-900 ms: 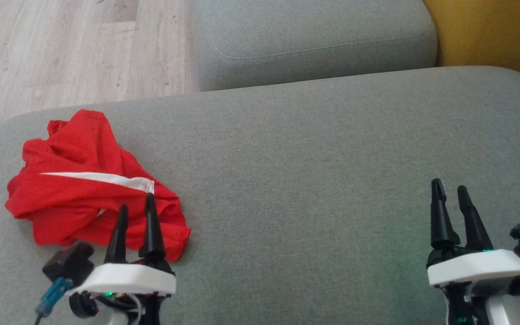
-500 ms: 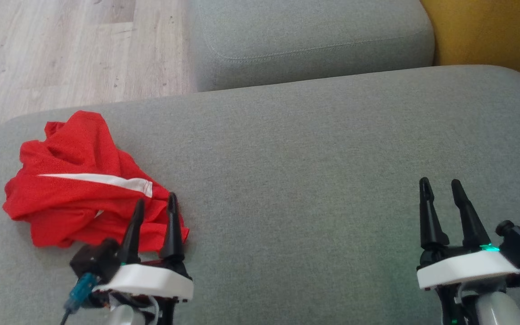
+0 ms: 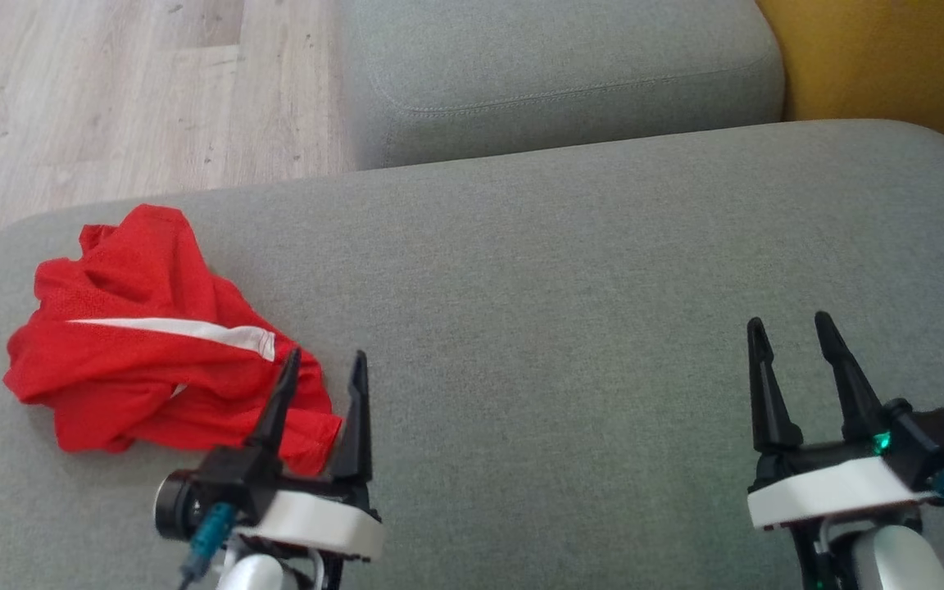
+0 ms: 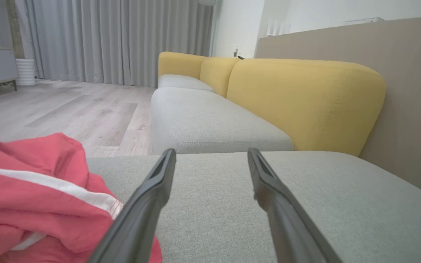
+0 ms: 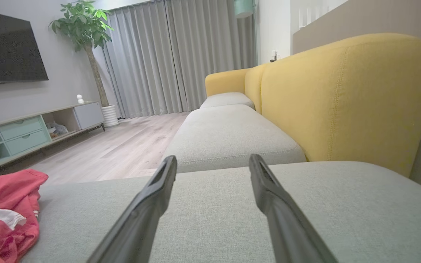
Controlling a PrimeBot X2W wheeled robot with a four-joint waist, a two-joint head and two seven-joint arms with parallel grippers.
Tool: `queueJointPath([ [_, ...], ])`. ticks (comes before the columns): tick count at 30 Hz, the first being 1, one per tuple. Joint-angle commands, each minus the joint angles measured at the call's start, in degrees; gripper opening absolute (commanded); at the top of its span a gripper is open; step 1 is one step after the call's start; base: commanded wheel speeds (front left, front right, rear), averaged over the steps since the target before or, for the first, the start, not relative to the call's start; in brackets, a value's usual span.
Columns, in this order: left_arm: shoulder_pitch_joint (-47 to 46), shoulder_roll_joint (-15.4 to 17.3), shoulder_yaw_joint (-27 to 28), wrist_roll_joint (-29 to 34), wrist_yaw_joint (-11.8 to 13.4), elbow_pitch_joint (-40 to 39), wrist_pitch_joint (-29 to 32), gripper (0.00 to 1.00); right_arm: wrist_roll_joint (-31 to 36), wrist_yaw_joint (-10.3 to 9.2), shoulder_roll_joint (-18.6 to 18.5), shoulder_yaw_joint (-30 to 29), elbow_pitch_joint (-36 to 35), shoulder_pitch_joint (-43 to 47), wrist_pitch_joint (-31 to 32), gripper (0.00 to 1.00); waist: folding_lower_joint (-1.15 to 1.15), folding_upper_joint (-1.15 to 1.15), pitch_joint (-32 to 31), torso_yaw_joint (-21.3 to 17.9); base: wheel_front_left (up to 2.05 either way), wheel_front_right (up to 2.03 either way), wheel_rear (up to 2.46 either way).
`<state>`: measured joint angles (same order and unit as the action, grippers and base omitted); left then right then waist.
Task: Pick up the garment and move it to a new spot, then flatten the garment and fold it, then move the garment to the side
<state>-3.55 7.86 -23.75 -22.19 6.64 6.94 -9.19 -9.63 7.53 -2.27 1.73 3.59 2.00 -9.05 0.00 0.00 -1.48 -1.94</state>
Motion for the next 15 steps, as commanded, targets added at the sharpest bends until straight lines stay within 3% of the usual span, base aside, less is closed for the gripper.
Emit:
queueJointPath([
  [1, -3.76, 1.07, 0.42, 2.31, 0.57, -2.28, -0.85, 1.0, 2.36, -0.03, -0.49, 1.45, -2.66, -1.13, -0.97, 1.0, 0.0, 0.0, -0.05, -0.04, 0.0, 0.0, 0.0],
  [12, -5.24, 2.56, -4.37, 10.79, 3.44, -1.47, -2.7, 1.0, 11.77, -0.04, -0.54, 2.57, -3.26, -0.82, -2.82, 1.0, 0.0, 0.0, -0.31, -0.13, 0.0, 0.0, 0.0],
  [15, -4.66, 1.14, -3.81, 9.15, 3.92, -1.91, -3.21, 1.0, 10.71, -0.04, -0.55, 2.67, -3.24, -0.57, -3.33, 1.0, 0.0, 0.0, -0.41, 0.01, 0.0, 0.0, 0.0],
])
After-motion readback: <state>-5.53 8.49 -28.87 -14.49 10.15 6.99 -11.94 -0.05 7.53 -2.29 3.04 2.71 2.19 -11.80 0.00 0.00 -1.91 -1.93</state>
